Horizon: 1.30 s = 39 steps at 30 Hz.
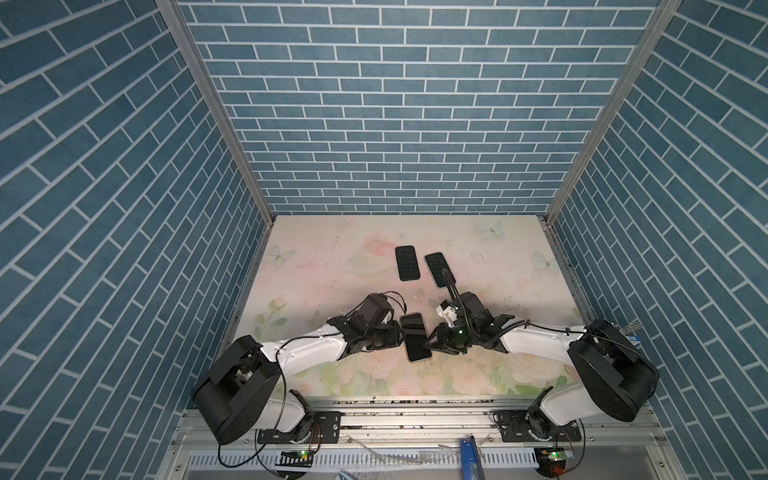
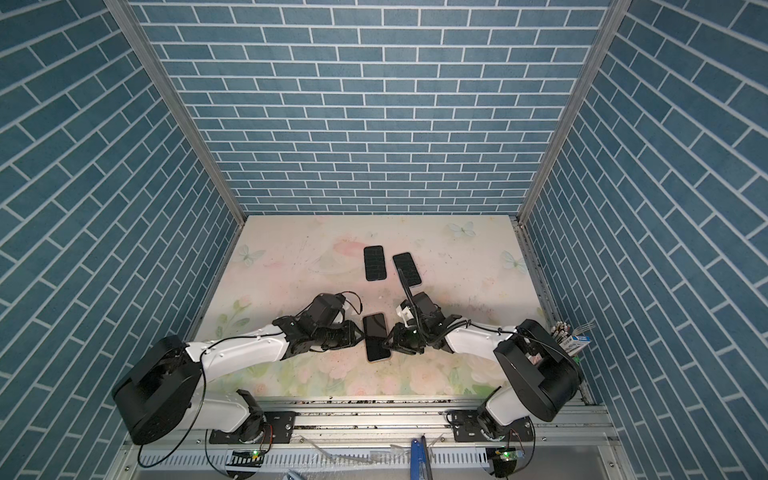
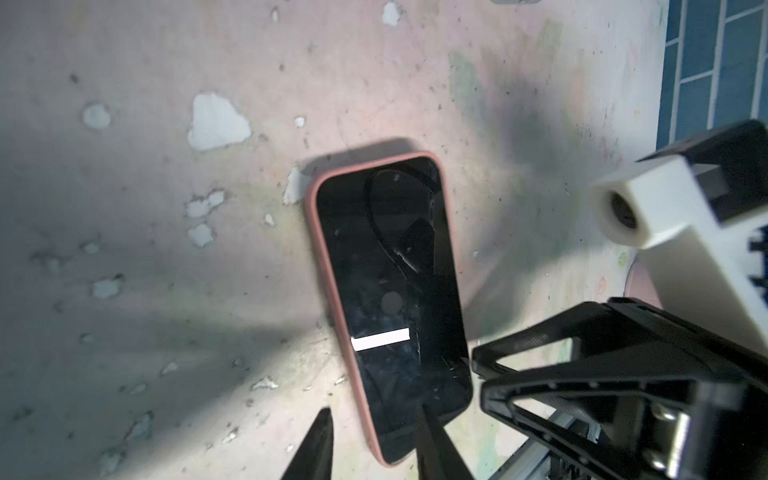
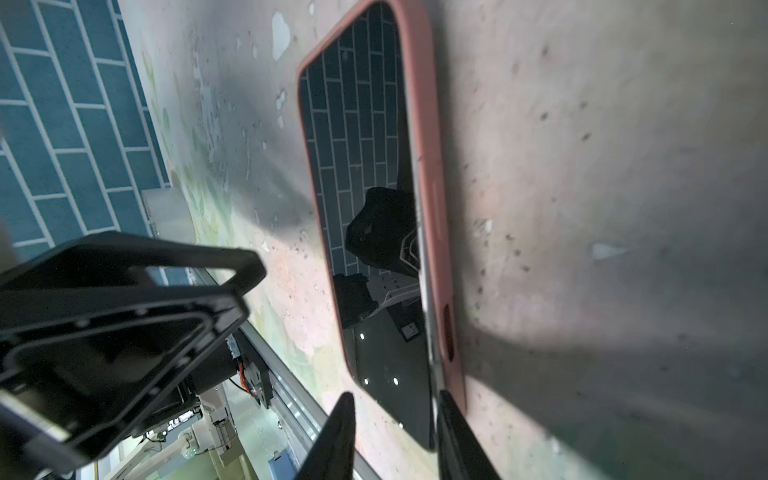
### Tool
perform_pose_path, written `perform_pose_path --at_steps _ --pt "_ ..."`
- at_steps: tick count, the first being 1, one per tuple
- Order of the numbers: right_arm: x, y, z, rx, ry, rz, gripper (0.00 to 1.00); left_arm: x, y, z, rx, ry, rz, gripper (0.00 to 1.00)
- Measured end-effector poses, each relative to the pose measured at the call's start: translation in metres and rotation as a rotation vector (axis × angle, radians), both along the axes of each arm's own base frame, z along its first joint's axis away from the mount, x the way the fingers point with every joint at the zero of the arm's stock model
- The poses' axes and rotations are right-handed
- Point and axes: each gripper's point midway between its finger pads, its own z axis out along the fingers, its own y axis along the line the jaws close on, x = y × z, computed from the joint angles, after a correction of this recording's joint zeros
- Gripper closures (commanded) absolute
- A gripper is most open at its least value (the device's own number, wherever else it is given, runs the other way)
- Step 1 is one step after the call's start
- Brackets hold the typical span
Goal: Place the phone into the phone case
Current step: 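Squeeze the pink case edges with both grippers to seat the phone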
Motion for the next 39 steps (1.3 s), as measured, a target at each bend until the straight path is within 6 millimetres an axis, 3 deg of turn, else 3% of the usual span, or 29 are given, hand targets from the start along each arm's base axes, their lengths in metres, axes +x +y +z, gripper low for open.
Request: perform_pose_path --at_steps 3,9,15,22,39 --pt "-0.008 -0.002 0.008 0.007 -0.036 -0.005 0.67 -0.016 0.010 -0.021 0.005 0.019 0.022 0.64" --pt "-0.005 -0.020 0.013 -0.008 -0.106 -0.095 0.68 -0.019 -0.006 -0.004 -0.031 -0.087 -0.003 0.63" --pt "-0.005 -0.030 -0.018 -0.090 -0.098 -0.155 0.71 -0.023 -0.015 -0.010 0.003 -0.117 -0.036 0.61" --pt "-0.011 -0.015 -0.023 -0.075 -0.116 -0.131 0.71 -0.023 -0.017 -0.011 0.041 -0.138 -0.058 0.56" --pt "0.000 -0.001 -0.025 -0.072 -0.130 -0.135 0.77 -0.009 -0.028 -0.011 0.095 -0.149 -0.070 0.65"
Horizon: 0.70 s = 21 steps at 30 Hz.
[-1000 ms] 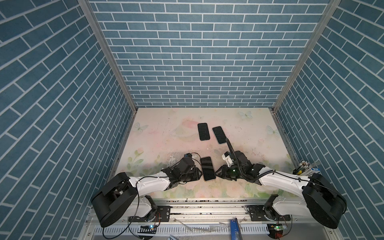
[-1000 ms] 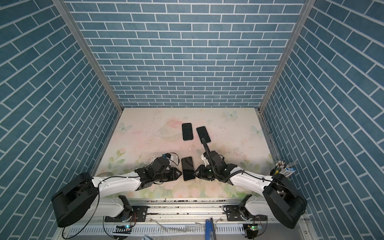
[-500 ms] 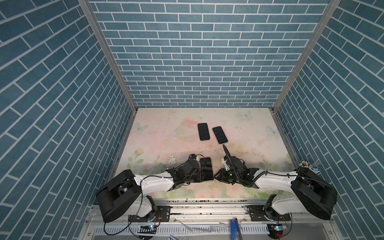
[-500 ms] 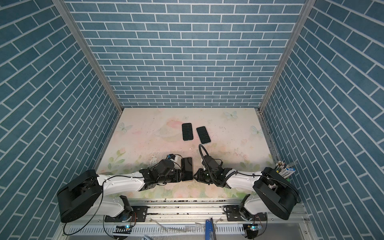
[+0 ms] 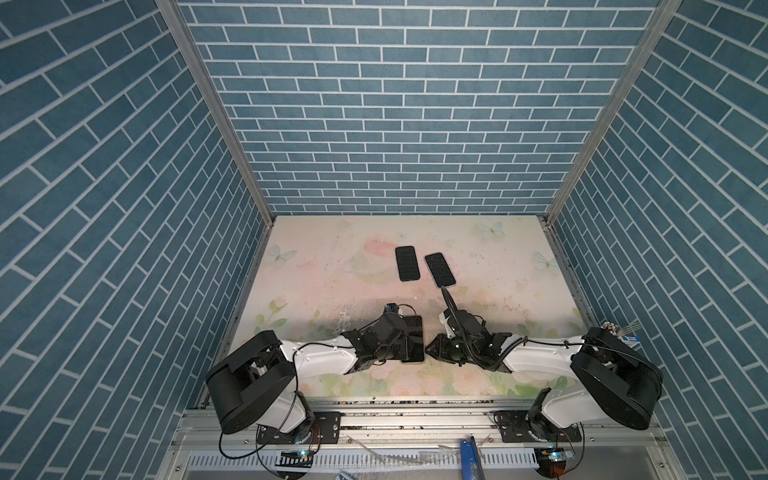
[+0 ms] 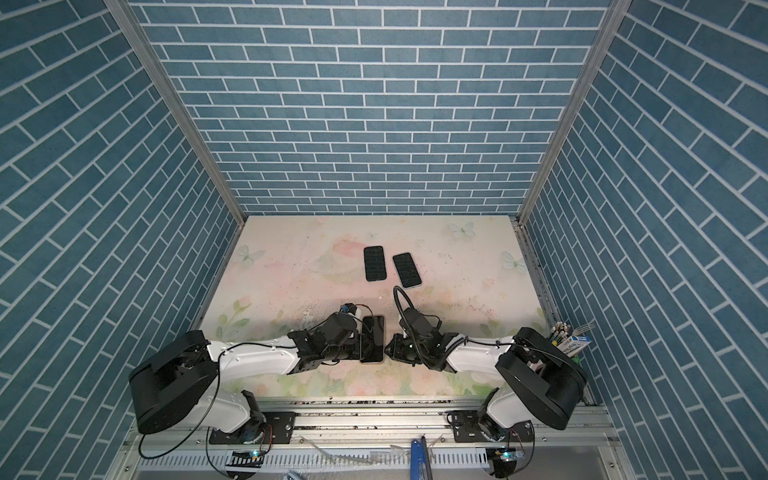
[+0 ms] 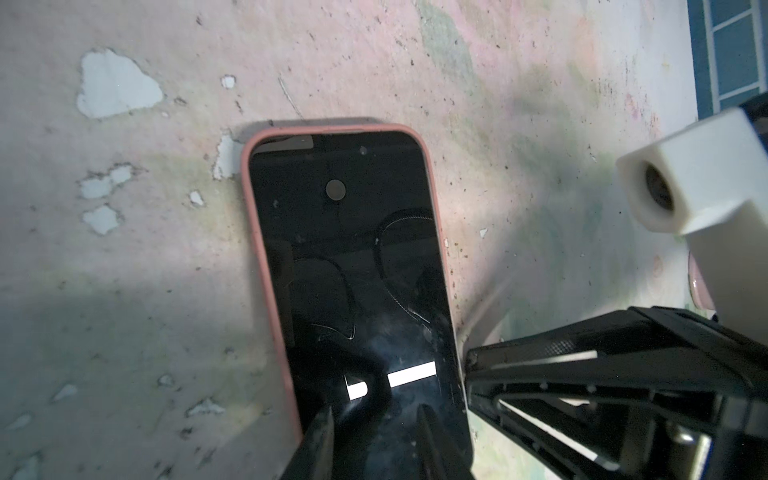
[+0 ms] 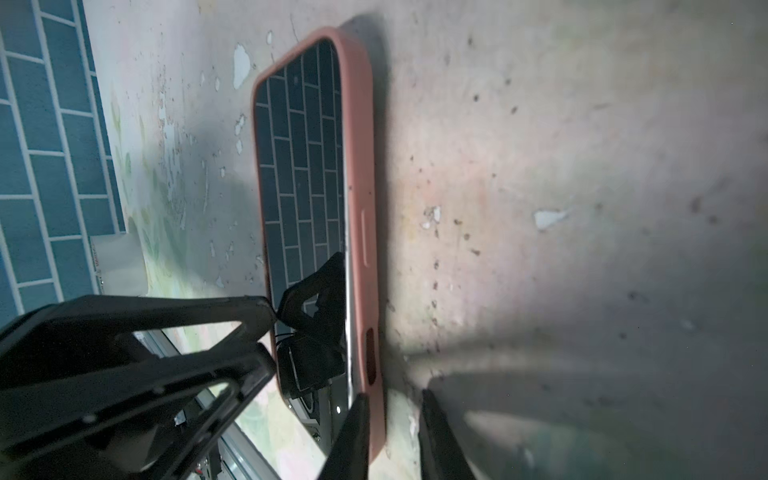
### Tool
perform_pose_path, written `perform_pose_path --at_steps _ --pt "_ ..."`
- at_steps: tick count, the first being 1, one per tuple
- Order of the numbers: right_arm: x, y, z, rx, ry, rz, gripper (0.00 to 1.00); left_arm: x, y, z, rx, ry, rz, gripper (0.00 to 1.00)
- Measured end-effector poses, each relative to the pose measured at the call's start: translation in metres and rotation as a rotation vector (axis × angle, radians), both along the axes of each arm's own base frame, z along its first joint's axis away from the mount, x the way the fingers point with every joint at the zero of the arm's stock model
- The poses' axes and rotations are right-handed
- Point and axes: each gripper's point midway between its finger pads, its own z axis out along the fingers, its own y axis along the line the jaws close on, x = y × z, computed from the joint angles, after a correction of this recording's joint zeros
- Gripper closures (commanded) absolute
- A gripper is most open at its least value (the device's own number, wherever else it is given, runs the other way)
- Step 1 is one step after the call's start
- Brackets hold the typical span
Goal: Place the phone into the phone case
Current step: 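Squeeze the pink case edges with both grippers to seat the phone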
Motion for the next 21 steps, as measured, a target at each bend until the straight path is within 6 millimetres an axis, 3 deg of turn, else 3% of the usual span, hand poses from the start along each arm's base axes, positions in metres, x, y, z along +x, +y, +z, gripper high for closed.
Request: perform_pose_path --at_steps 7,12,21 --pt "0.000 -0.004 0.004 -0.008 -0.015 -0.010 0.76 -0.004 0.012 0.009 -0.017 -0.031 0.020 0.64" --pt "-0.004 -0.013 0.024 -0.010 -0.040 -0.016 0.76 -0.007 0.028 0.020 -0.042 -0.061 0.065 0.62" --pt "-0.023 -0.009 0.021 -0.055 -0.001 0.045 0.76 -0.012 0.031 -0.003 0.006 -0.003 0.072 0.64"
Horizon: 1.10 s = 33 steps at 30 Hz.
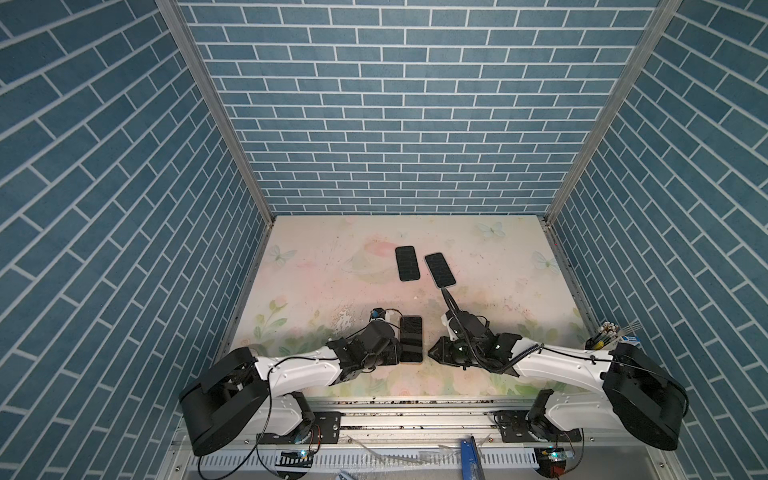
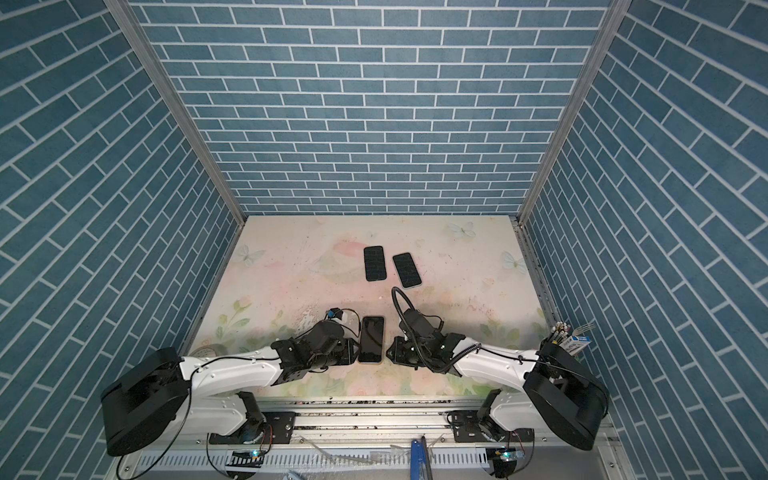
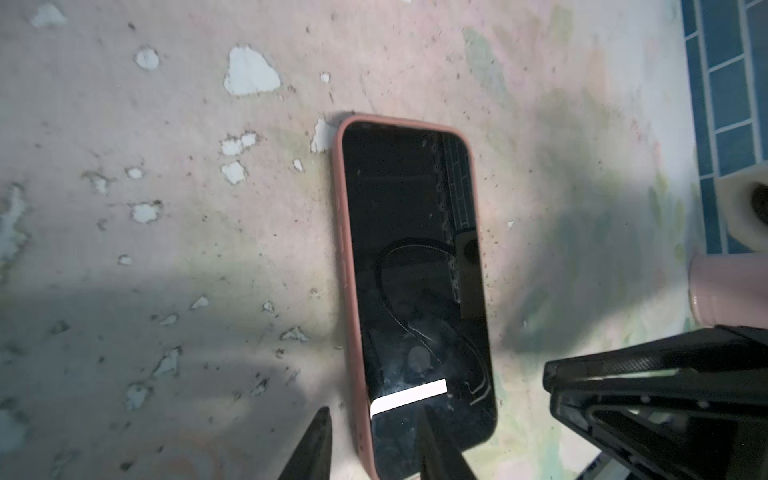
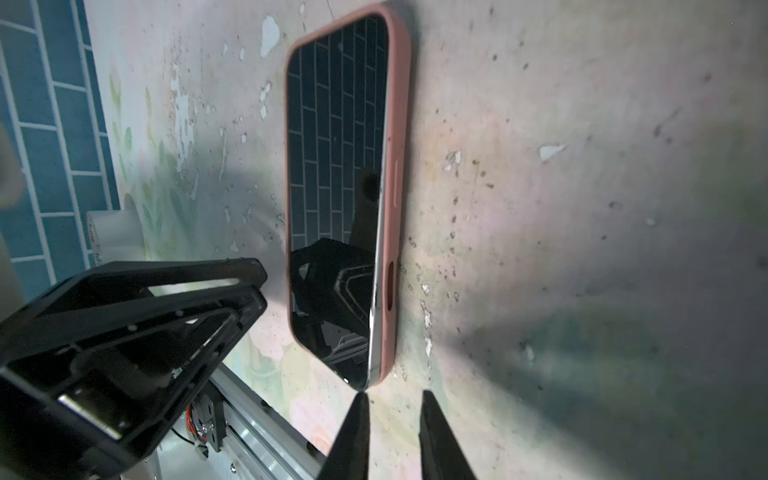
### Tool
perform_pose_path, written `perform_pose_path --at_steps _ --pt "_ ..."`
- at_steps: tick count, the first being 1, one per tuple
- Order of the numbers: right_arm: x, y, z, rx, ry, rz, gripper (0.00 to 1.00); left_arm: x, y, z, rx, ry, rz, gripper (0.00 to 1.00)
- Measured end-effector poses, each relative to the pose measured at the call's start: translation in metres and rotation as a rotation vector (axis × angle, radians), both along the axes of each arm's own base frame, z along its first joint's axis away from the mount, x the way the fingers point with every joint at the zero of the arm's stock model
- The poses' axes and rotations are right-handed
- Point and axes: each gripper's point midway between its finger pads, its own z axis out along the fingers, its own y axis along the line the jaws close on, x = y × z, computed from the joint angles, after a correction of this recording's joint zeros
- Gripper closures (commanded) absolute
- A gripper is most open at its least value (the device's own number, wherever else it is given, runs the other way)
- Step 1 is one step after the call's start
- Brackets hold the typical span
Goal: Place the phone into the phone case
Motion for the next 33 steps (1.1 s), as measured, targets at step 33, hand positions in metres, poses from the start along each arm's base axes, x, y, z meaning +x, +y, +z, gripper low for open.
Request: perform_pose_path --at_steps 33 --pt "0.005 0.020 -0.004 -0.168 0.047 0.087 0.88 0.001 -0.016 -0.003 0.010 0.032 -0.038 0.77"
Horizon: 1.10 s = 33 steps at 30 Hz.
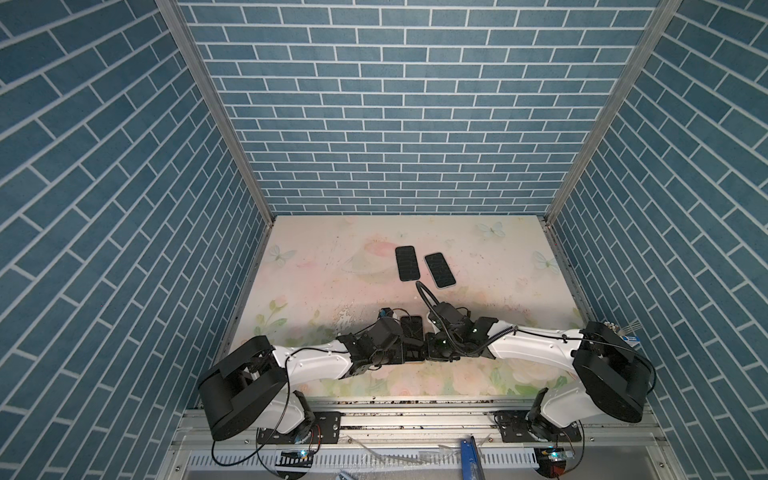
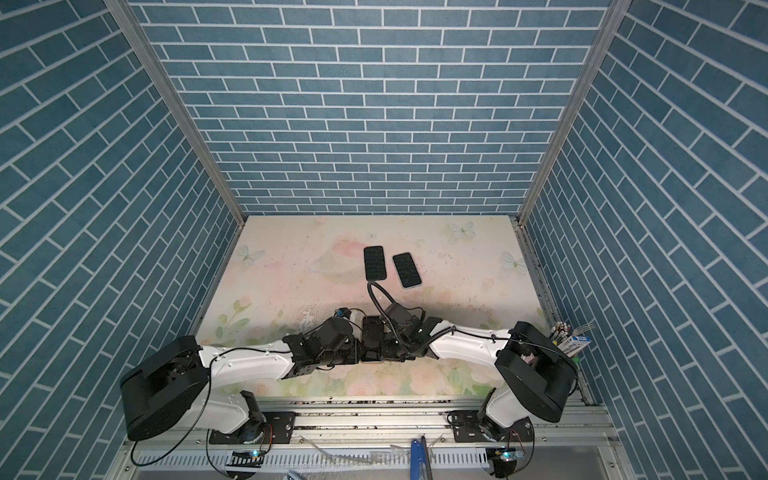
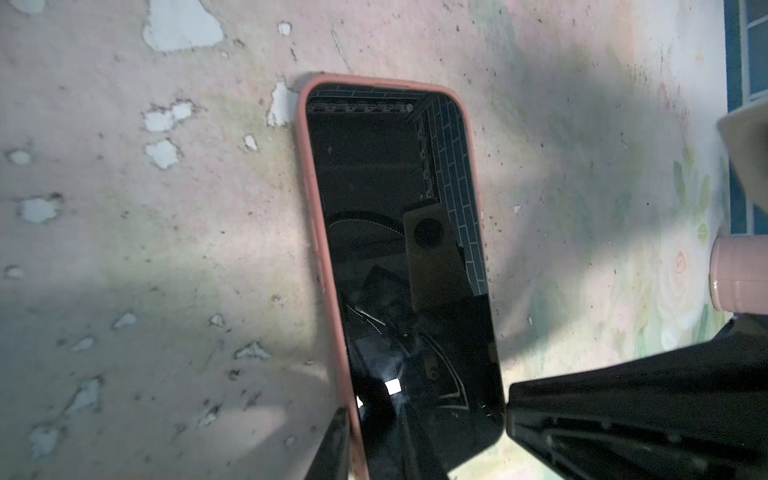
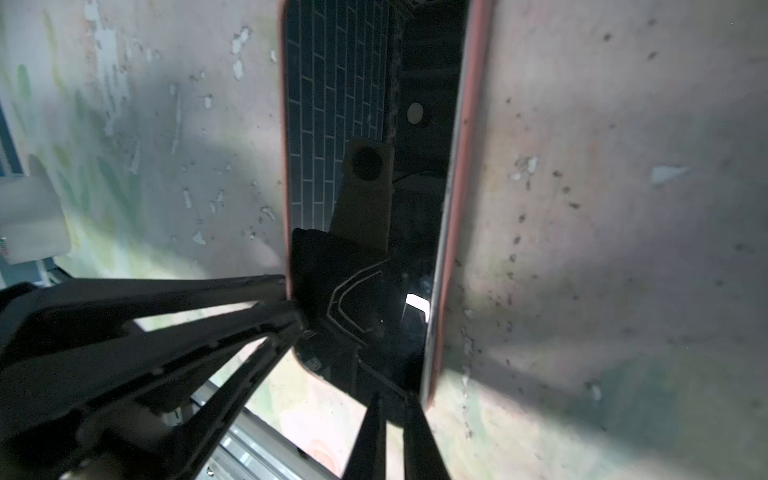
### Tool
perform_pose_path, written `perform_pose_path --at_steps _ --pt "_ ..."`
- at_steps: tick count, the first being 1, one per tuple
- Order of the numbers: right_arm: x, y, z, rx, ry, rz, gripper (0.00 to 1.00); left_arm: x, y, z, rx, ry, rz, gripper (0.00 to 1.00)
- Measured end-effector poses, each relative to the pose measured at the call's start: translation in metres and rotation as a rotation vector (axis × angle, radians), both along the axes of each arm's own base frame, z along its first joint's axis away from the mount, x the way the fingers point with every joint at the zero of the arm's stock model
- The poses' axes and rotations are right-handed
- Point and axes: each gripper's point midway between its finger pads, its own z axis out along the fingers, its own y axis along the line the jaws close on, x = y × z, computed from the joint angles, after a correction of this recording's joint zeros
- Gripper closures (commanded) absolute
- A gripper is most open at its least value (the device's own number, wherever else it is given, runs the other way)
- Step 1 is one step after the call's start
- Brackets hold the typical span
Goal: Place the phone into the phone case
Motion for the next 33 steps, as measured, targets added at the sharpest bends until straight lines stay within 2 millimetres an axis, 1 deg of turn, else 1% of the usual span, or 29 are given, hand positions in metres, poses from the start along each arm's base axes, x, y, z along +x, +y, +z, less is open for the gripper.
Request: perform_pose_path --at_steps 4,10,17,24,28,33 --pt "-0.0034 -0.0071 0.0005 -0.069 -0.006 0.007 0.87 0.0004 -0.0003 0.0017 -0.004 -0.004 0.000 0.77" --pt "-0.0072 -0.0122 -0.0022 -0.110 -0.012 0.028 0.86 0.0003 -0.0001 0.0015 -0.003 -0.003 0.001 0.78" --pt "-0.0090 -0.0102 -0.0081 -0.124 -0.006 0.041 0.86 0.0004 0.0006 0.0010 0.000 -0.004 0.002 0.80" --pt "-0.0076 -0.0075 -0.0070 -0.116 -0.020 0.042 0.86 0.0006 0.0014 0.0006 0.004 -0.004 0.004 0.81" --pt "-0.0068 -0.0069 -0.0067 -0.114 -0.025 0.041 0.86 -0.0002 0.0048 -0.0019 0.022 0.002 0.010 0.86" --pt "-0.0054 -0.0045 -0.0056 -0.103 -0.031 0.040 0.86 0.0000 0.0084 -0.0071 0.067 0.025 0.024 0.87"
